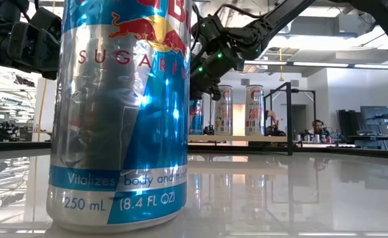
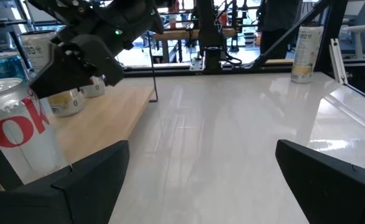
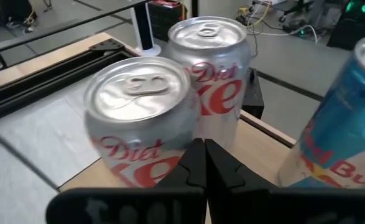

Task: Place canned beverage on shelf
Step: Put the red-silver soda can on the shelf aligned with the other red-silver soda can on the shelf

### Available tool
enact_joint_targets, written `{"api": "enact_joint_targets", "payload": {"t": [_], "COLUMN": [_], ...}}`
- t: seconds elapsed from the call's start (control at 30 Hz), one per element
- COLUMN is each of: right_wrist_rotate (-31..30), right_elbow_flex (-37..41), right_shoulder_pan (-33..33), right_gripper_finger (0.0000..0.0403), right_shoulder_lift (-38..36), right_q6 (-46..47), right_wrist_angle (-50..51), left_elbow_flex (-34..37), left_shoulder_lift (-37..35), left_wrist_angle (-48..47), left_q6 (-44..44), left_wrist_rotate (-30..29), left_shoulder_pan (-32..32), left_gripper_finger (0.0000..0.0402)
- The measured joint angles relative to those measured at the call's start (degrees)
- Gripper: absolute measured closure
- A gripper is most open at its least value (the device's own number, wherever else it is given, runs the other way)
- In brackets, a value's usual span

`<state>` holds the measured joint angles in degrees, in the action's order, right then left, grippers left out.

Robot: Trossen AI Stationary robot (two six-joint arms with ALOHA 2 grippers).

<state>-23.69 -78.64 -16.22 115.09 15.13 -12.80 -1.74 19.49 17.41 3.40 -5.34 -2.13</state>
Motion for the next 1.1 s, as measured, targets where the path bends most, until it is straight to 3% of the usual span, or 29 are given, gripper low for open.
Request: {"api": "enact_joint_targets", "payload": {"t": [0.13, 1.1], "right_wrist_rotate": [2.91, 5.96], "right_elbow_flex": [0.01, 0.01], "right_shoulder_pan": [0.03, -0.67], "right_gripper_finger": [0.0387, 0.0387], "right_shoulder_lift": [0.00, 0.00], "right_q6": [-2.91, -7.67], "right_wrist_angle": [-0.57, -5.30], "left_elbow_flex": [0.00, 0.00], "left_shoulder_lift": [0.00, 0.00], "left_wrist_angle": [-0.01, -0.02], "left_q6": [0.00, 0.04], "left_wrist_rotate": [0.00, -0.02], "left_shoulder_pan": [0.01, 0.00], "left_gripper_finger": [0.0009, 0.0009]}}
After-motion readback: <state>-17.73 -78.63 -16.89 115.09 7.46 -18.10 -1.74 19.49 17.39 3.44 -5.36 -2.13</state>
